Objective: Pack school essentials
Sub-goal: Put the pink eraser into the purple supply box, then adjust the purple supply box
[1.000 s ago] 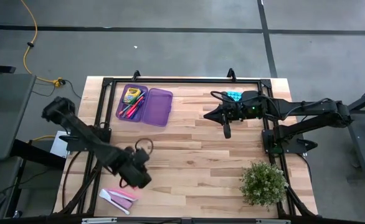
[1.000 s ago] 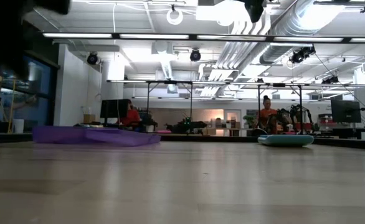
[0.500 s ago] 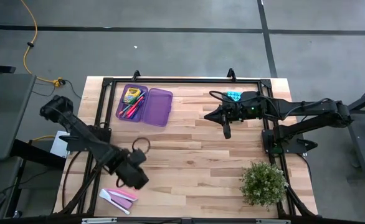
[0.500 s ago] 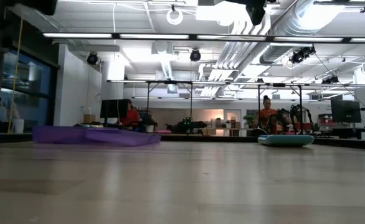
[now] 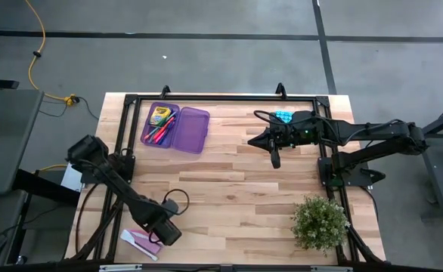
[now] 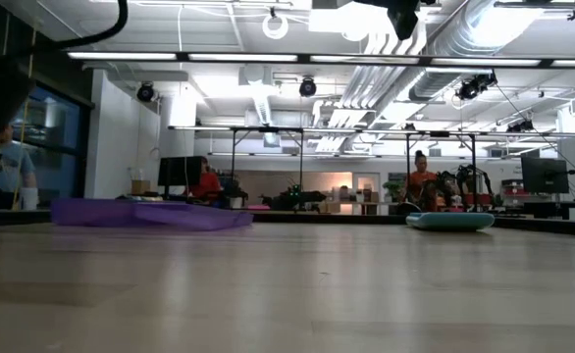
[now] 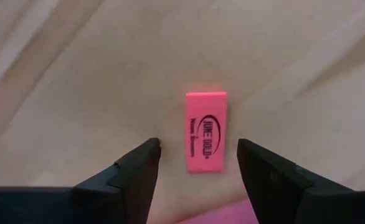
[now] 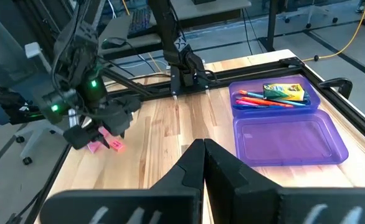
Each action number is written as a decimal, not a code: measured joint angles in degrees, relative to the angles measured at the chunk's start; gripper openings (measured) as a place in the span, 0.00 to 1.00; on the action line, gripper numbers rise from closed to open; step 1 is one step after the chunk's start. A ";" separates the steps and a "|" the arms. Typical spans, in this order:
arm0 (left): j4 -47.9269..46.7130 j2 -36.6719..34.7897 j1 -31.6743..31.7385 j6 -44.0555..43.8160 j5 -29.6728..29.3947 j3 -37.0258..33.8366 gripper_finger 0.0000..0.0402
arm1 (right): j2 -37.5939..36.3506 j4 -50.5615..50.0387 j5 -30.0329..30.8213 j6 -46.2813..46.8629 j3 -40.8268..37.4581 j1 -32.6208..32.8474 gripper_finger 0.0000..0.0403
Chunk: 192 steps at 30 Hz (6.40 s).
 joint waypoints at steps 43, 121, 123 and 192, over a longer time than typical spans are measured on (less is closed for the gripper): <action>1.13 -1.75 2.51 13.00 1.14 -0.15 0.17 | 0.00 0.05 0.00 1.36 0.00 -0.01 0.00; -13.70 -41.48 71.11 63.19 -20.68 -12.94 0.18 | -0.02 10.94 -0.72 -4.67 0.04 0.05 0.00; -11.60 -41.10 72.22 59.59 -18.73 -15.90 0.18 | -0.02 10.95 0.72 -4.68 0.04 0.05 0.00; -3.90 -24.47 51.40 76.22 -3.89 -5.70 0.03 | 0.02 10.87 1.99 -0.15 0.04 0.05 0.00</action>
